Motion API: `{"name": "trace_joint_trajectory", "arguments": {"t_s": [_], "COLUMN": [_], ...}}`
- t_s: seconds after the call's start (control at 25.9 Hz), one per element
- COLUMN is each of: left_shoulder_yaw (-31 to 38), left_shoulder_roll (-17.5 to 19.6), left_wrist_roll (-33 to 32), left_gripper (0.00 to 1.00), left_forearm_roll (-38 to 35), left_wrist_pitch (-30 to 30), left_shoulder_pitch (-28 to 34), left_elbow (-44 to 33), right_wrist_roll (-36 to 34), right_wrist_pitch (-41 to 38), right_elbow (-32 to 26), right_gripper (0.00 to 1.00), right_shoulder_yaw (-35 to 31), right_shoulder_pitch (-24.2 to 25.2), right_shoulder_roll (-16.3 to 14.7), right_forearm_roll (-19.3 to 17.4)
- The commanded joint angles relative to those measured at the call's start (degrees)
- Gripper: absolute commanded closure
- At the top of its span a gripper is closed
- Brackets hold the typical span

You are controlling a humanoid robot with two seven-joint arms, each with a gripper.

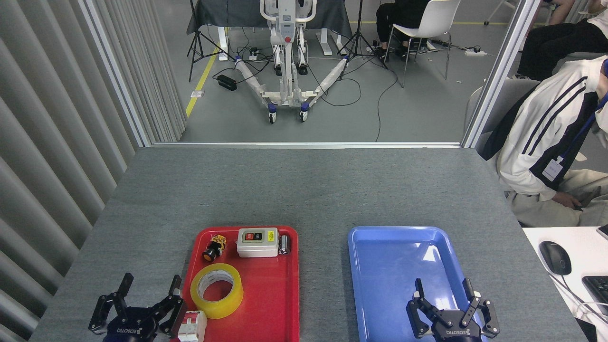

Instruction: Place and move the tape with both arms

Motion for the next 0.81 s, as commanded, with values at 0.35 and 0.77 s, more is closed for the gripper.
{"name": "trace_joint_trajectory", "arguments": {"t_s": [0.35, 0.77], "left_shoulder_yaw": [-0.03, -0.29], "left_shoulder_roll": [-0.3, -0.04], "left_wrist_roll": [0.91, -0.23], "left_gripper": [0.0, 0.0], "left_forearm_roll": [0.88, 1.49], "left_wrist_pitch": [-0.82, -2.4], "left_shoulder_pitch": [-0.11, -2.75], "left_elbow": [-0.07, 0.46], "right_wrist_roll": [0.28, 0.19], "right_wrist_pitch": [0.05, -0.04], "right_elbow": [0.0, 0.0], "right_gripper": [0.0, 0.0], "right_shoulder_yaw": [0.0, 0.09], "right_shoulder_pitch": [0.09, 0.09], "right_shoulder_roll": [0.09, 0.27], "right_forearm_roll": [-0.01, -0.01]}}
